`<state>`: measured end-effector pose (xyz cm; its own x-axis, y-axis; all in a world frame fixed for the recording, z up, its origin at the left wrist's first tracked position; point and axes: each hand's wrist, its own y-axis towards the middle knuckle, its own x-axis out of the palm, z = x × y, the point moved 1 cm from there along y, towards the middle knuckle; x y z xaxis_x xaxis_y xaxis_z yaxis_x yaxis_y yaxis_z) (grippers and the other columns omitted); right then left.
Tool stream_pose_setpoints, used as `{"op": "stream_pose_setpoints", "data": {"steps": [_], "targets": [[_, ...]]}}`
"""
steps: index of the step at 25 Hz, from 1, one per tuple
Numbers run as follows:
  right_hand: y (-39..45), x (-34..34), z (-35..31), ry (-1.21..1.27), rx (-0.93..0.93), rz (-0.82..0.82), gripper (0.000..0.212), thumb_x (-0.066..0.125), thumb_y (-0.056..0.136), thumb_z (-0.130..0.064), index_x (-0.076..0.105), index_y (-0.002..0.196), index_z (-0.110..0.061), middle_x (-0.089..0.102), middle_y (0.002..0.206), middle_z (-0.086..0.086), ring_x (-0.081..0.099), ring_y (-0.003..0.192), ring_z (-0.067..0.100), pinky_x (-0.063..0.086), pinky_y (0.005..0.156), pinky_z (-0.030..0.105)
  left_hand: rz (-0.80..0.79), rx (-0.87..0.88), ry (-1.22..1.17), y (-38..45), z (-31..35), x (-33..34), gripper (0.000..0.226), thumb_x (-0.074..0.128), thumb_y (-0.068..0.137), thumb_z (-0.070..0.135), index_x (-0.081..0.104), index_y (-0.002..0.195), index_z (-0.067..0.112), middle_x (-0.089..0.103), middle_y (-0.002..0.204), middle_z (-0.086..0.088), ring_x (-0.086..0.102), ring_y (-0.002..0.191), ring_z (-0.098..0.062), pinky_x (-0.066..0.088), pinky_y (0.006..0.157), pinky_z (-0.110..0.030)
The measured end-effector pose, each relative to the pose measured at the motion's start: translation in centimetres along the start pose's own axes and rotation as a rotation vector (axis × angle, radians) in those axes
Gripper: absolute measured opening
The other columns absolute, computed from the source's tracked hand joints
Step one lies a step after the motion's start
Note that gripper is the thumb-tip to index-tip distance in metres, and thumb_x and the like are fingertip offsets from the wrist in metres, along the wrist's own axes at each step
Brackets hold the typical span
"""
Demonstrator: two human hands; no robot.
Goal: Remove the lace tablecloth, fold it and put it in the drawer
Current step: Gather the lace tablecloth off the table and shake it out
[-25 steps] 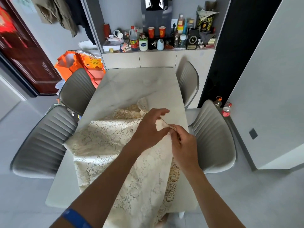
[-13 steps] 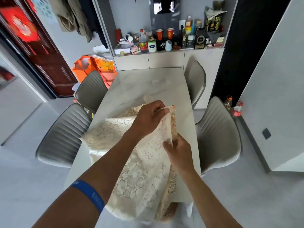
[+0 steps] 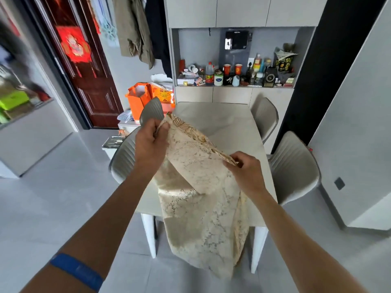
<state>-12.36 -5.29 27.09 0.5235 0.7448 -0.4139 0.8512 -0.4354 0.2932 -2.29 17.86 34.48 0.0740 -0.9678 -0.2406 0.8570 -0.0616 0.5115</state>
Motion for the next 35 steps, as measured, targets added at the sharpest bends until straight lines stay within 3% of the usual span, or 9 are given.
{"op": "stream_pose_setpoints", "data": {"steps": [3,8,13,17,20,23,26,30,35], "targets": [[0.5,-1.8,-6.2,0.06,-0.118,-0.171,0.015,0.077,0.084,-0.022,0.067,0.075,-0.017,0.056,0.056,-0.011,0.045,0.05,0.002,0.033,0.048,0.014,0.069,0.038,-0.073,-0.5,4.3,-5.7,0.026,0.056,0.099,0.022,0.054,0.081,0.003,0.054,0.076,-0.023,0.048,0.069,-0.021,0.047,0.063,-0.049],[2.6,-5.8,-12.3,0.143,-0.097,-0.524,0.009,0.082,0.08,-0.023,0.074,0.078,-0.022,0.071,0.071,-0.008,0.063,0.066,0.005,0.047,0.058,0.012,0.098,0.142,-0.206,-2.3,10.8,-9.5,0.013,0.056,0.099,0.018,0.058,0.087,0.019,0.061,0.087,-0.005,0.055,0.075,-0.014,0.048,0.067,-0.03],[1.7,-7.7,-8.9,0.217,-0.02,-0.551,0.014,0.082,0.08,-0.015,0.072,0.089,-0.009,0.074,0.083,0.001,0.069,0.078,0.013,0.055,0.074,0.025,0.082,0.118,-0.144,-4.5,12.5,-6.4,0.018,0.056,0.099,0.018,0.057,0.081,0.017,0.054,0.077,-0.015,0.047,0.069,-0.02,0.045,0.062,-0.038],[0.4,-9.0,-4.5,0.225,0.061,-0.577,0.016,0.082,0.08,-0.014,0.07,0.089,-0.01,0.074,0.082,0.002,0.069,0.077,0.015,0.055,0.074,0.028,0.065,0.041,-0.046,-6.5,11.2,-3.2,0.025,0.057,0.099,0.02,0.057,0.089,-0.002,0.056,0.079,-0.035,0.049,0.062,-0.036,0.049,0.059,-0.056],[0.9,-10.5,-2.5,0.201,0.076,-0.565,0.022,0.084,0.078,-0.015,0.068,0.089,-0.005,0.07,0.081,0.005,0.066,0.074,0.015,0.052,0.071,0.027,0.064,0.062,-0.024,-7.2,11.4,-1.0,0.022,0.058,0.098,0.022,0.059,0.09,0.001,0.06,0.079,-0.03,0.055,0.067,-0.044,0.052,0.06,-0.056],[1.6,-11.7,-1.4,0.138,0.051,-0.557,0.021,0.084,0.078,-0.017,0.068,0.087,-0.007,0.07,0.079,0.005,0.065,0.073,0.014,0.051,0.07,0.027,0.039,0.071,-0.007,-7.5,11.8,0.7,0.02,0.058,0.098,0.023,0.059,0.086,0.007,0.06,0.071,-0.015,0.054,0.063,-0.025,0.051,0.059,-0.05],[1.5,-12.3,-0.9,0.052,-0.018,-0.58,0.016,0.082,0.081,-0.017,0.067,0.077,-0.018,0.062,0.07,0.001,0.057,0.065,0.014,0.044,0.065,0.033,0.025,0.028,-0.028,-8.0,11.0,1.7,0.024,0.057,0.098,0.02,0.057,0.087,-0.001,0.056,0.075,-0.027,0.05,0.064,-0.026,0.049,0.059,-0.051],[0.2,-9.9,-3.7,0.045,-0.193,-0.558,0.019,0.075,0.085,-0.032,0.061,0.075,-0.023,0.051,0.059,-0.011,0.042,0.05,0.005,0.033,0.049,0.023,0.01,-0.011,-0.029,-9.9,9.7,2.9,0.025,0.06,0.096,0.024,0.059,0.086,0.001,0.055,0.071,-0.021,0.049,0.06,-0.018,0.048,0.055,-0.033],[-2.3,-4.3,-7.5,0.18,-0.368,-0.532,0.036,0.064,0.094,-0.028,0.047,0.067,-0.011,0.037,0.058,-0.012,0.036,0.055,0.005,0.03,0.055,0.027,-0.034,-0.085,-0.067,-12.3,7.7,2.8,0.021,0.062,0.094,0.027,0.062,0.085,0.008,0.059,0.079,-0.026,0.056,0.072,-0.046,0.051,0.063,-0.055]]}}
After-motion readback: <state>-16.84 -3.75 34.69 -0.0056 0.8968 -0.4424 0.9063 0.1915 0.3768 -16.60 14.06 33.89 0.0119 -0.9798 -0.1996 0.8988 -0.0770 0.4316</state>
